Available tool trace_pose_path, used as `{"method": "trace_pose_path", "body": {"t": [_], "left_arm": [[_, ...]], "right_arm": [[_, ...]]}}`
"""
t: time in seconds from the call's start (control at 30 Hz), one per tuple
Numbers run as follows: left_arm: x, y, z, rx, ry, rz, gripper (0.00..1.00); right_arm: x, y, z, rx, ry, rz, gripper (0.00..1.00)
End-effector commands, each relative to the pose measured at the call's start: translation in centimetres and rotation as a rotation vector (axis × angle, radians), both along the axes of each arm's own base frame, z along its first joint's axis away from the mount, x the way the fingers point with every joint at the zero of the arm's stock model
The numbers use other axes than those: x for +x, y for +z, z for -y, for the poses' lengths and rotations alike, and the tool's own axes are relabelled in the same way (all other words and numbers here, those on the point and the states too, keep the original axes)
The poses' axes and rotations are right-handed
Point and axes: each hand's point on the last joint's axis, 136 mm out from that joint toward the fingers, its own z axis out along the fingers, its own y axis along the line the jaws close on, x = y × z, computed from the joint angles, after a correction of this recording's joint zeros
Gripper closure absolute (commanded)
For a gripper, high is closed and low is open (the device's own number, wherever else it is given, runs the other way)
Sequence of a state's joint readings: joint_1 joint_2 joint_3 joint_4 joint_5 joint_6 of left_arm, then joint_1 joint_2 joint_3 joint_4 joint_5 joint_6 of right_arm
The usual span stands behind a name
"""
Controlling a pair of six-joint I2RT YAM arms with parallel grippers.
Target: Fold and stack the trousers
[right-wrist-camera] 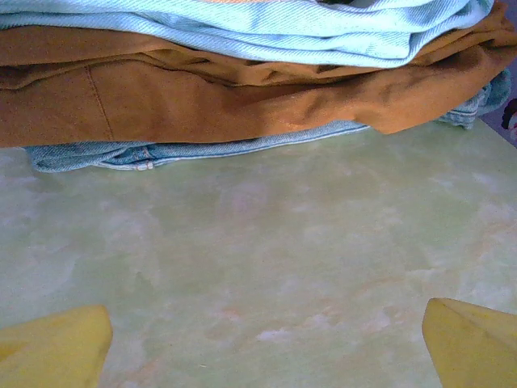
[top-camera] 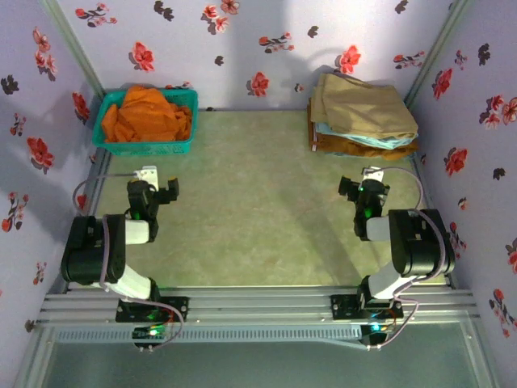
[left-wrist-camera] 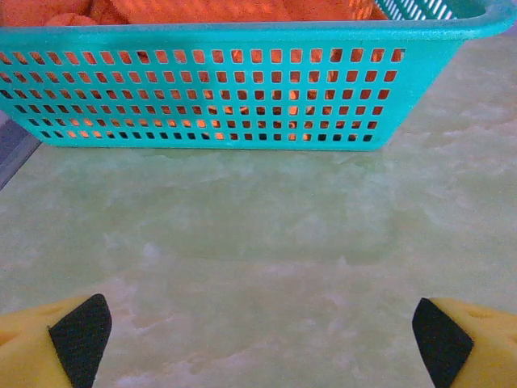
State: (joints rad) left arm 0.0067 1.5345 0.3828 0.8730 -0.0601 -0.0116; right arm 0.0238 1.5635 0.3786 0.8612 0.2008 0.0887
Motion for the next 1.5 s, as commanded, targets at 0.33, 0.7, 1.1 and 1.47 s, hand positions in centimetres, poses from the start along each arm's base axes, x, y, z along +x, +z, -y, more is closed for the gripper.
{"method": "trace_pose_path", "body": {"t": [0.33,0.7,1.1,1.47], "left_arm": [[0.4,0.3,0.1,0.003,-0.019,0.007,0.0],[0.3,0.4,0.4,0.01,-0.028,0.011,0.0],[0.5,0.3,-0.1,-0.005,-0.009,0.006,0.0],[-0.9,8.8,-1.4,-0.033,0.085,0.059,0.0]], "right_arm": [[0.6,1.0,-0.1,0.004,0.008,0.029,0.01],[0.6,1.1,0.0,0.002,0.007,0.031,0.01],[0.6,1.1,0.0,0.004,0.006,0.034,0.01],[-0.1,7.4,-2.8,-0.09,0.07,0.043,0.01]]}}
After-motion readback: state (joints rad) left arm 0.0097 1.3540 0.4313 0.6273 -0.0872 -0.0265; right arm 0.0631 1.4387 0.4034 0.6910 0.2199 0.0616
